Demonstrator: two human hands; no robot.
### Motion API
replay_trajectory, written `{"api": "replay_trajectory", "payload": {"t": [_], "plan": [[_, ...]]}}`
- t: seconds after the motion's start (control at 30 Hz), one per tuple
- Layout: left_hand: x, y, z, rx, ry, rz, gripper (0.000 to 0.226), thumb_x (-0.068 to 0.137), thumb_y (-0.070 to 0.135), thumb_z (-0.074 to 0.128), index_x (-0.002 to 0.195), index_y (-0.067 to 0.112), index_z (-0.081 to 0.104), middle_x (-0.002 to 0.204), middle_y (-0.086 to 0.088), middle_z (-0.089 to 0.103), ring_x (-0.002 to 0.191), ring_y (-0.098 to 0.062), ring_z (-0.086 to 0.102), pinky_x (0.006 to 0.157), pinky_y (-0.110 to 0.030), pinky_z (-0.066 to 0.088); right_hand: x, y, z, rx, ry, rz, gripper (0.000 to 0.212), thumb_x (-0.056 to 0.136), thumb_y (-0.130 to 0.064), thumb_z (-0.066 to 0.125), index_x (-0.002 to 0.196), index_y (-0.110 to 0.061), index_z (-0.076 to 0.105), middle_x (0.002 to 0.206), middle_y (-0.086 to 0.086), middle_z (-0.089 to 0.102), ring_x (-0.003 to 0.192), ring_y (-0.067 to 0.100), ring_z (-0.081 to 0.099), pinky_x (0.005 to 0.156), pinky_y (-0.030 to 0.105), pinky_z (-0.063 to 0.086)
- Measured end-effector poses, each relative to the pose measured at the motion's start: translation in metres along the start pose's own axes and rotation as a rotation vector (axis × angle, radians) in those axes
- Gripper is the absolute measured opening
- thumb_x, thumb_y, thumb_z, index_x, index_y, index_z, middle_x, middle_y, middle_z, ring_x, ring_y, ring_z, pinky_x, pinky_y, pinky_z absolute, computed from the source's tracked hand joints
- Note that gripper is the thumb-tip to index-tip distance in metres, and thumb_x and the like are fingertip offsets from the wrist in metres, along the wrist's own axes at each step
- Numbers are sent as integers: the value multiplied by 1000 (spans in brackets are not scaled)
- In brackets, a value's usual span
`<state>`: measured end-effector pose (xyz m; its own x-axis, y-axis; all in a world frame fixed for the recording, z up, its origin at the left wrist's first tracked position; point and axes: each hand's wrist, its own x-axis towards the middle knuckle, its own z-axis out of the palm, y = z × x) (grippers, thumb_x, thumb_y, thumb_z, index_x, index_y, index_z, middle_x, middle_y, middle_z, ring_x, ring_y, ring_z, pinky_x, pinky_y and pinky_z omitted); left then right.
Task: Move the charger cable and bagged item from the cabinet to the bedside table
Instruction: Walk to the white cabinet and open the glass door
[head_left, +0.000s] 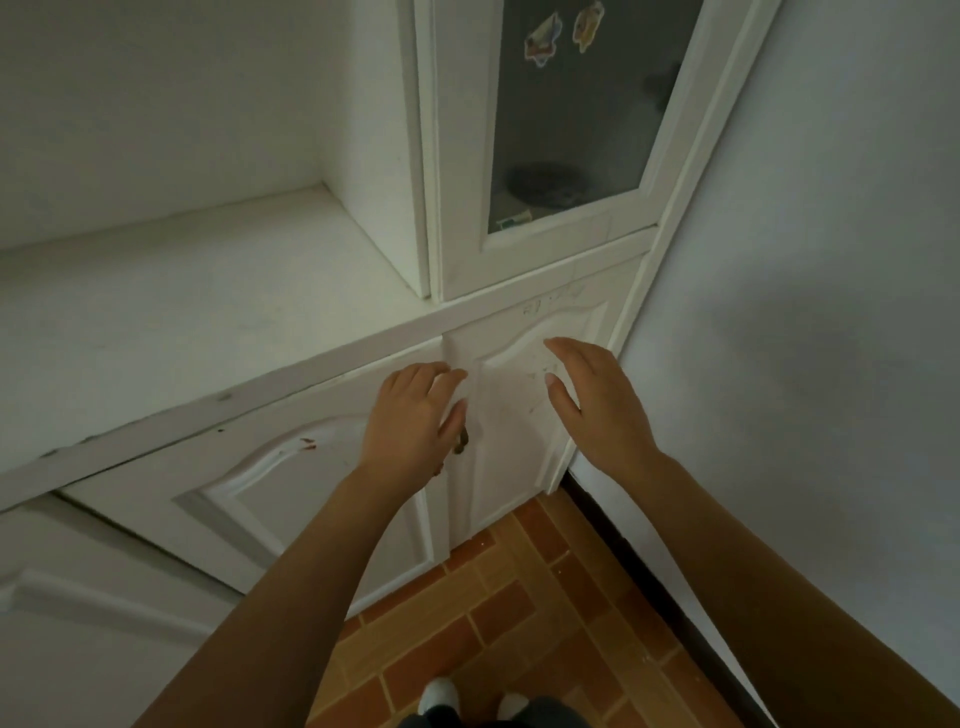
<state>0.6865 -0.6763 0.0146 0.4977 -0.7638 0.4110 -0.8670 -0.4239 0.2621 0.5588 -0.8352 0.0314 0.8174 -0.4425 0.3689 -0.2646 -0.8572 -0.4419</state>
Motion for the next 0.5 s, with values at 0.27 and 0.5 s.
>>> {"api": "replay_trajectory", "payload": {"t": [0.27, 0.5], "plan": [[41, -7, -51, 96, 220, -34, 30, 89, 21, 51, 114, 6, 55, 112, -19, 62, 102, -35, 56, 89, -46, 43, 47, -20, -38, -22, 112, -144, 43, 93, -29, 41, 130, -9, 46, 133, 12, 51, 124, 26, 43, 100, 30, 28], [81, -19, -103, 180, 374, -52, 31, 88, 16, 54, 117, 5, 53, 115, -21, 60, 105, -38, 55, 91, -49, 41, 94, -49, -76, -3, 222, -264, 41, 94, -27, 43, 132, -12, 43, 136, 10, 48, 125, 26, 41, 103, 39, 34]]}}
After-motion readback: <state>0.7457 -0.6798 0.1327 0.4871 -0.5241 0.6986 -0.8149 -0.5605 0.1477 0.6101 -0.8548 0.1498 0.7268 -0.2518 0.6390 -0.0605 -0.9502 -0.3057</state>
